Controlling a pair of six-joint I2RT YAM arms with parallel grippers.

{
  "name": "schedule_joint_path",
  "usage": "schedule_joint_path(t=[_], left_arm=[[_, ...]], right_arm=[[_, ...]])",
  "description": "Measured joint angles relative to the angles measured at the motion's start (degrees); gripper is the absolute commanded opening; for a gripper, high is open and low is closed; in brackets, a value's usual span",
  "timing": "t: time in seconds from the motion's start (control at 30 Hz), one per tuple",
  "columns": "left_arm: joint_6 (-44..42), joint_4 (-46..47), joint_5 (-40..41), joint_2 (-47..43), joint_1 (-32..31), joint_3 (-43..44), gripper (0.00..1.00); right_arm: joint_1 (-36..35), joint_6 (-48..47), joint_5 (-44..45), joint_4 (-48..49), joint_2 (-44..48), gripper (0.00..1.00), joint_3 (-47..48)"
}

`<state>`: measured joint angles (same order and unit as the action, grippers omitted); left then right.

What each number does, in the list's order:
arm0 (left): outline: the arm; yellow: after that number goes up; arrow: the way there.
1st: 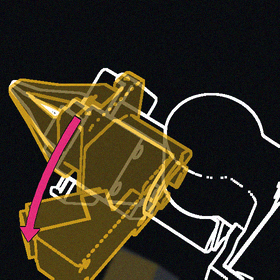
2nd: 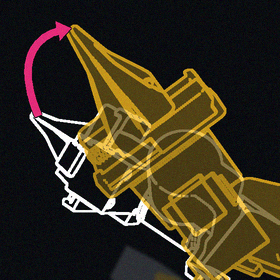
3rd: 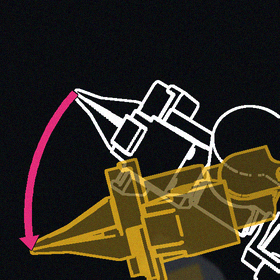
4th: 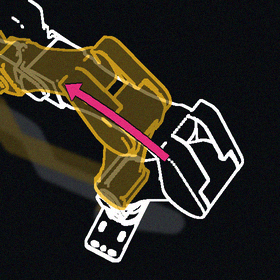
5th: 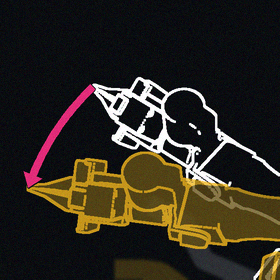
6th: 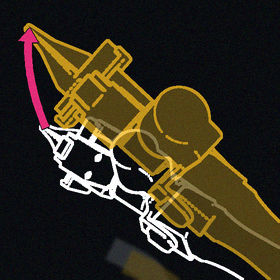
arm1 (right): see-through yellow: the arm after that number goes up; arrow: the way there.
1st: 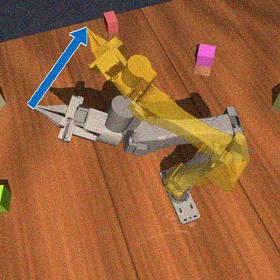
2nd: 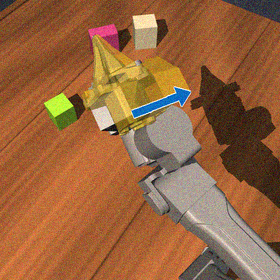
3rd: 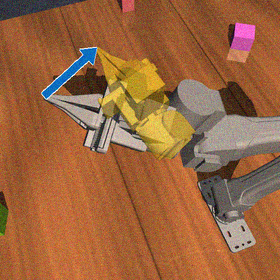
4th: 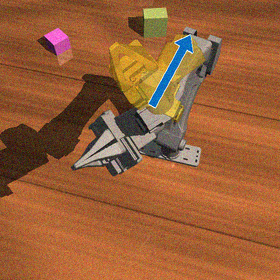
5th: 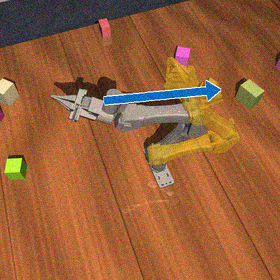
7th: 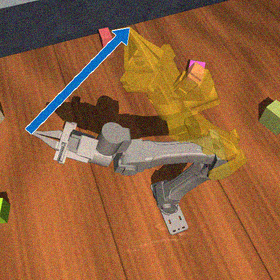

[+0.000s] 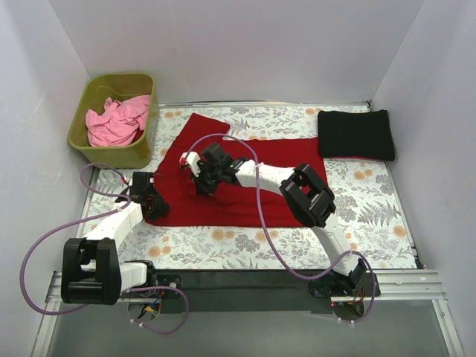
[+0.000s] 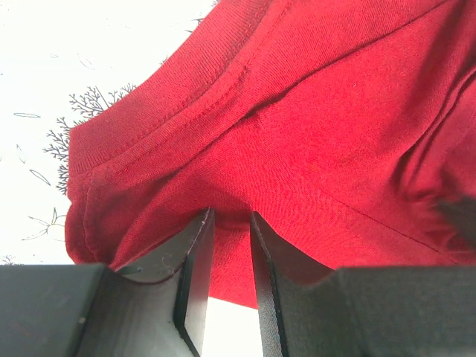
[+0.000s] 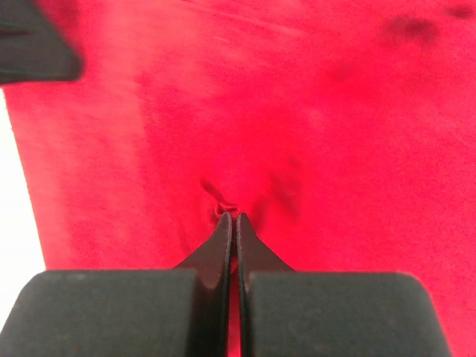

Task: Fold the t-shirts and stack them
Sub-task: Fold the tshirt

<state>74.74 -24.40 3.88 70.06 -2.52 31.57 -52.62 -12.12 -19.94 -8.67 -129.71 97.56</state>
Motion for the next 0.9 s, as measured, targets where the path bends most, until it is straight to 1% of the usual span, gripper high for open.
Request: schedule_joint_path(t=[0.1, 0.2, 0.4, 0.7, 0.9], left_arm=[[0.0, 0.0, 0.0, 0.0, 0.0, 0.0, 0.26], [0.0, 0.0, 0.0, 0.0, 0.0, 0.0, 0.26], [0.0, 0.0, 0.0, 0.0, 0.0, 0.0, 0.25], [0.0, 0.0, 0.0, 0.1, 0.0, 0.0, 0.24], [0.0, 0.0, 0.0, 0.2, 0.0, 0.0, 0.23]], right_arm=[[2.5, 2.1, -0.8, 1.3, 1.4, 0.02, -2.2], [5.0, 5.2, -1.7, 4.1, 3.8, 0.03, -6.4], [7.7, 12.5, -4.2, 11.8, 6.6, 0.03, -12.7], [10.6, 21.2, -5.3, 18.6, 6.6, 0.02, -15.0], [12.5, 24.2, -4.4, 20.9, 6.6, 0.06, -16.0]])
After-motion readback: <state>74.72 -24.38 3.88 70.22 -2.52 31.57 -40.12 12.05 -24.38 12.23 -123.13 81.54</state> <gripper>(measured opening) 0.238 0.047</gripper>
